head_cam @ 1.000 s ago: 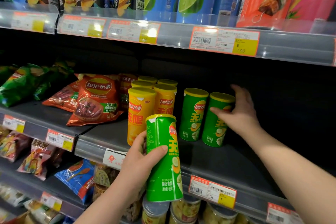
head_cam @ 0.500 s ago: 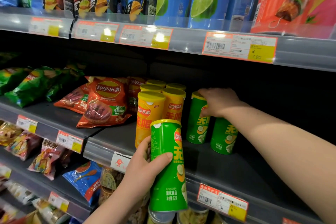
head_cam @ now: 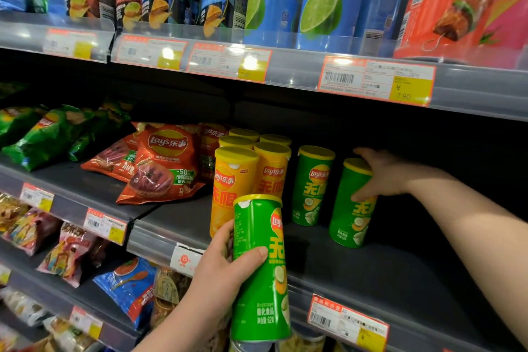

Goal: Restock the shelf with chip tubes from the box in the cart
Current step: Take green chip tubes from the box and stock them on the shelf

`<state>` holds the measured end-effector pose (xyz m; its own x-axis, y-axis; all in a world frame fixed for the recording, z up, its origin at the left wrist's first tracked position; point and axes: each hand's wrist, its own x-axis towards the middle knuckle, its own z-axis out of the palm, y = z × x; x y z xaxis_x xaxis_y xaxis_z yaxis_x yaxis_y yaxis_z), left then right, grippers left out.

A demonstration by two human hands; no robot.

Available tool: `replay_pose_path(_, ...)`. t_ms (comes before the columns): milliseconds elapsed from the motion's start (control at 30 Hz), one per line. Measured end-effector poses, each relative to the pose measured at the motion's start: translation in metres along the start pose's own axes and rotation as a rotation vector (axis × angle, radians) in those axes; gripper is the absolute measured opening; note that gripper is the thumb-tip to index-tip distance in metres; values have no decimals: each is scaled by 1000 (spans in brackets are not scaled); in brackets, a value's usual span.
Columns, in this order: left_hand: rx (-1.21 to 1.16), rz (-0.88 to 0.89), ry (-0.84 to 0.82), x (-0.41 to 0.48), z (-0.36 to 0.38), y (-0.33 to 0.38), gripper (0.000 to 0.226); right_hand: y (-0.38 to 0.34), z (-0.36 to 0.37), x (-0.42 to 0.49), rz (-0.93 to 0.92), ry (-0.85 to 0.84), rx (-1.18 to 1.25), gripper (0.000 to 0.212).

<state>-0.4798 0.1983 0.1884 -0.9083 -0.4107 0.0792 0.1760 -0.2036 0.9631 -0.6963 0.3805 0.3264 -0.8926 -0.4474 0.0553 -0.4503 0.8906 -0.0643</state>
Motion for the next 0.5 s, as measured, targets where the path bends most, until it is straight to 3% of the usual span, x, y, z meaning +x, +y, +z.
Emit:
replay_pose_path(133,-16,2,24,1,2,0,47,17,15,6,-18,92,191,90)
replay_pose_path(333,-37,16,1,-2,4,5,64,13,23,13,24,148,250,89)
replay_pose_path(400,-36,40,0,-2,7,9,63,6,23,2,29,280,215,88)
replay_pose_path(467,-26,77,0,1,10,12,63,-8,23,-20,-46,481,296,72)
replay_pose_path(500,-15,104,-6,2,13,14,65,-16,23,-33,-110,483,402,62)
